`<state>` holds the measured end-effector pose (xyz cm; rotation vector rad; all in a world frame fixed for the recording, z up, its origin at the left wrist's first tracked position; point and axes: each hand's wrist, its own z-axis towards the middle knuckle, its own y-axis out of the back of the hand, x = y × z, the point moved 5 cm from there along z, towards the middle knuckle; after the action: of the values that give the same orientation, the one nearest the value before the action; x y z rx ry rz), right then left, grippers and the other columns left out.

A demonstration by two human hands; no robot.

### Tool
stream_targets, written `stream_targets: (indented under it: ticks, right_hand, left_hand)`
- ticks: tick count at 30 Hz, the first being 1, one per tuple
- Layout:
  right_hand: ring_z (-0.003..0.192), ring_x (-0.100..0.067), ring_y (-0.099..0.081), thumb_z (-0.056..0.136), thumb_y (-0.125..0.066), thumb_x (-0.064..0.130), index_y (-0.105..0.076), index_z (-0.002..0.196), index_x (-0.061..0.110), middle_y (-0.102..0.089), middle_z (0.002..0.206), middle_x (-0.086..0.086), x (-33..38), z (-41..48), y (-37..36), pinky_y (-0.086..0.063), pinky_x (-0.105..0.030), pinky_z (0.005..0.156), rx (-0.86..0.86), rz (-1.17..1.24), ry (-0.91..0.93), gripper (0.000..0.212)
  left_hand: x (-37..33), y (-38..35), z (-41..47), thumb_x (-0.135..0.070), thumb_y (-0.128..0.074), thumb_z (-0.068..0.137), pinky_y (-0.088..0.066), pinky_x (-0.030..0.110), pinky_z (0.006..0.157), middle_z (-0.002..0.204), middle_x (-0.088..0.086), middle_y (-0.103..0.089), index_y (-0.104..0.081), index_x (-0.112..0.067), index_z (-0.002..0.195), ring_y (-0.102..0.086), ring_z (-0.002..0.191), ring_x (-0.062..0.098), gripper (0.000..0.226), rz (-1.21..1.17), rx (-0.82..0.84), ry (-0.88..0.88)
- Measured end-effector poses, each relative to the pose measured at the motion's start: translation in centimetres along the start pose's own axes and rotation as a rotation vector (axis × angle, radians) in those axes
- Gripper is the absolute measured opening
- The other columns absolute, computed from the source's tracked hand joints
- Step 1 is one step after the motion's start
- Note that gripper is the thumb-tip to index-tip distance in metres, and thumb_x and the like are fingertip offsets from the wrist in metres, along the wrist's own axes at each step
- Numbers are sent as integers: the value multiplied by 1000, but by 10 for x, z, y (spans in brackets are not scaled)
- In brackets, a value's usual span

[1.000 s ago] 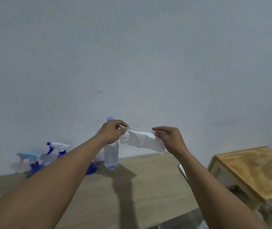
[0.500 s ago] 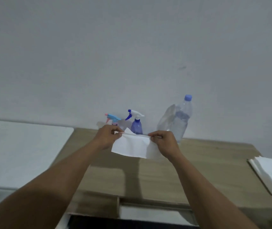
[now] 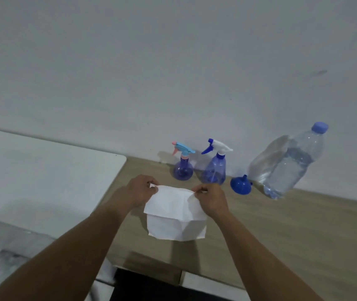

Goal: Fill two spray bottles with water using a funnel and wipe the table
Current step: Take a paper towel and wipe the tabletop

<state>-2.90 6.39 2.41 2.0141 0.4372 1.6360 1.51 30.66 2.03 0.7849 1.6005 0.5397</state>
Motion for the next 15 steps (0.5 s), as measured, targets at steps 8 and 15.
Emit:
stream_targets:
  ticks: [8, 15]
  right_hand:
    - [117, -22, -62, 97, -54, 11, -67, 125, 23, -66, 128, -2, -22, 34, -60, -51, -34, 95, -153, -297, 28, 34]
    - [154, -30, -16, 106, -36, 15, -29, 156, 9, -23, 164, -16, -39, 8, -142, -8, -42, 125, 14, -528, 156, 51]
  left_hand:
    - [43, -29, 44, -37, -52, 95, -49, 37, 99, 123, -5, -66, -56, -35, 128, -63, 112, 20, 33, 350, -175, -111]
    - [86, -93, 23, -35, -29, 103, -25, 37, 117, 154, 4, -41, -44, -17, 147, -39, 143, 21, 50, 587, -46, -548]
